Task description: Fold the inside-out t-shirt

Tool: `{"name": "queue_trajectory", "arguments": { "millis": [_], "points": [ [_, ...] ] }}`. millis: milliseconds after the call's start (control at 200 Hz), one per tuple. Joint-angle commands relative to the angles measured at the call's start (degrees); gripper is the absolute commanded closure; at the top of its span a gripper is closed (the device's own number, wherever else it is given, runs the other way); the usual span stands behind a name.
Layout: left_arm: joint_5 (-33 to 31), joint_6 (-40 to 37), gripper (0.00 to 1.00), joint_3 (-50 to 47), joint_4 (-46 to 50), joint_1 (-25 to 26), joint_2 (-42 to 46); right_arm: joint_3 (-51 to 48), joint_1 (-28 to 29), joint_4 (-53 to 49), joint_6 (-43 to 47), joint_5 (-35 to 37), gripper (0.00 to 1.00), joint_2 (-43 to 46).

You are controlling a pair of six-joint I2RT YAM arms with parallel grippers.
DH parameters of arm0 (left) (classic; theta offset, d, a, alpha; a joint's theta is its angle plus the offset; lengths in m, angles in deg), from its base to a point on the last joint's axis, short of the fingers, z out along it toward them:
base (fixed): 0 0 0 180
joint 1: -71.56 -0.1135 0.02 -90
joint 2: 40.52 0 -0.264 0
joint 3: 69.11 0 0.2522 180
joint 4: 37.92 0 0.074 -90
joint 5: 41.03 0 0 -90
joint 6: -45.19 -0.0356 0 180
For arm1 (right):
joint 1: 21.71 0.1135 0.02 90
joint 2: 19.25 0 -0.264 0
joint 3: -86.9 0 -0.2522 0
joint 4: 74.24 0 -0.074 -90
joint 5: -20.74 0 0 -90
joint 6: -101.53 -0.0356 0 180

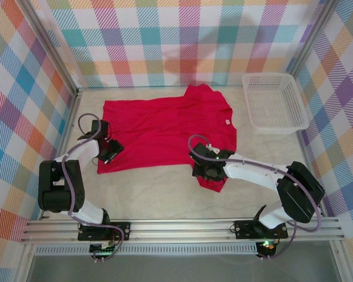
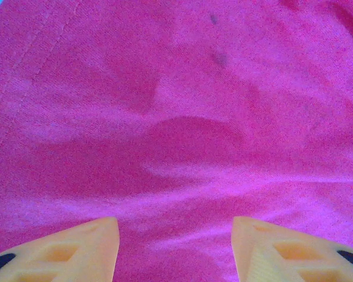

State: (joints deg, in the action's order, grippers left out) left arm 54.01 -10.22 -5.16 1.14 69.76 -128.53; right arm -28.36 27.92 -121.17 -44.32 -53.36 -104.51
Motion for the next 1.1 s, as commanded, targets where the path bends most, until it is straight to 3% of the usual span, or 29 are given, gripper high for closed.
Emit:
{"name": "queue_trajectory", "arguments": {
  "millis": [0, 100, 190, 215, 325, 505, 685, 735, 825, 910, 950, 1010, 1100],
  "points": [
    [0.1, -1.0, 0.46, 1.1, 0.9, -0.4, -0.1, 0.0, -1.1, 5.7, 1.9, -3.4, 0.35, -2.8],
    [-0.2, -1.0, 0.46, 1.3, 1.0, -0.3, -0.1, 1.1, -1.5, 6.9, 1.2, -3.7, 0.38, -5.2],
    [-0.6, -1.1, 0.46, 1.2, 0.9, -0.4, -0.5, 1.2, -1.5, 9.0, 0.4, -3.9, 0.50, -6.4],
    [-1.0, -1.0, 0.46, 1.3, 0.9, -0.4, -0.8, 1.4, -1.5, 9.1, 0.2, -3.8, 0.55, -6.8],
    [-1.9, -0.1, 0.46, 1.4, 0.3, -0.7, -2.7, 2.3, -0.9, 6.9, -1.5, -3.3, 1.00, -6.9],
    [-2.5, 0.0, 0.46, 2.3, 0.2, -1.4, -5.5, 4.2, 8.3, -2.2, -6.2, 1.7, 1.00, -2.6],
    [-3.9, -0.7, 0.46, 3.2, 0.7, -1.8, -7.3, 5.5, 17.2, -7.5, -13.7, 2.0, 0.97, -6.3],
    [-4.0, -0.8, 0.46, 3.6, 0.9, -2.0, -7.8, 5.6, 19.2, -7.8, -15.3, 1.7, 0.90, -7.8],
    [-4.2, -1.3, 0.47, 4.1, 1.2, -2.5, -8.5, 6.8, 22.6, -10.2, -17.1, 2.2, 0.85, -9.8],
    [-4.3, -1.4, 0.46, 4.3, 1.3, -2.7, -8.7, 8.0, 24.6, -12.8, -17.1, 3.5, 0.55, -9.6],
    [-4.2, -1.5, 0.47, 4.2, 1.3, -2.7, -8.7, 8.2, 24.7, -14.1, -16.5, 3.9, 0.45, -8.8],
    [-3.8, -1.3, 0.47, 4.3, 1.2, -2.8, -8.5, 8.3, 24.5, -15.5, -15.0, 5.4, 0.39, -6.5],
    [-3.1, -1.1, 0.47, 4.3, 1.3, -2.8, -7.9, 7.0, 22.0, -15.5, -11.9, 6.0, 0.38, -1.8]
  ]
}}
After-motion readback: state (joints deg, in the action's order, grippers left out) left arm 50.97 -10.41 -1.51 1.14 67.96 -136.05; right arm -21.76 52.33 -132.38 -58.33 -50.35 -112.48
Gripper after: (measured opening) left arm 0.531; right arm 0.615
